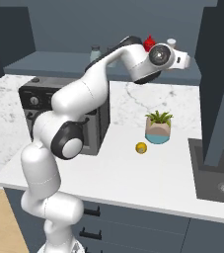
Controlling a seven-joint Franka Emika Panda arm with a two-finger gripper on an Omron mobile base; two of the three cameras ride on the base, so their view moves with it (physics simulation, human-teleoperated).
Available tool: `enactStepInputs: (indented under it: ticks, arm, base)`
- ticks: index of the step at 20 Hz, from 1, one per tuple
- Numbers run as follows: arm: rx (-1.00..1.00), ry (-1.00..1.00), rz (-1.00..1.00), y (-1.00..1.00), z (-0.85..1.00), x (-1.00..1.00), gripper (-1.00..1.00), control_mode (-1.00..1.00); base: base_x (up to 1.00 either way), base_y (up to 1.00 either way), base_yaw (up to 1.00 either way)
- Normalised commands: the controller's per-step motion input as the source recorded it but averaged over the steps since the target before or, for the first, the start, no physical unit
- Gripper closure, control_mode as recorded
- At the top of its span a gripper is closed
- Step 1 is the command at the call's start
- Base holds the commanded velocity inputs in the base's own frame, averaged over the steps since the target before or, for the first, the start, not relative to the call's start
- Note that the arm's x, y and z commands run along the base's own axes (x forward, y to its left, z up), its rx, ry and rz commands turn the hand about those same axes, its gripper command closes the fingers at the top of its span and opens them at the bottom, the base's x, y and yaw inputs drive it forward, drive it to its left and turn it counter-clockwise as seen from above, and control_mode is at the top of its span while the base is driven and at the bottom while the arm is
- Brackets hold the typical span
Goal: Put the shaker and condiment bottle from the counter next to their counterparts in the cabinet.
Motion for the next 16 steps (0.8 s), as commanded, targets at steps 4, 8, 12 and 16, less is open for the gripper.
enactStepInputs:
  ticks: [4,8,12,16]
  arm:
    - [0.00,0.00,0.03,0.06,-0.22,0.06,1.00,-1.00]
    - [0.00,0.00,0.02,0.09,-0.20,0.12,1.00,-1.00]
    - [0.00,0.00,0.01,0.21,-0.23,0.19,1.00,-1.00]
    - [0.00,0.00,0.02,0.26,-0.42,0.28,1.00,-1.00]
  base:
    - [0.00,0.00,0.00]
    - [0.00,0.00,0.00]
    - [0.00,0.00,0.00]
    - [0.00,0.00,0.00]
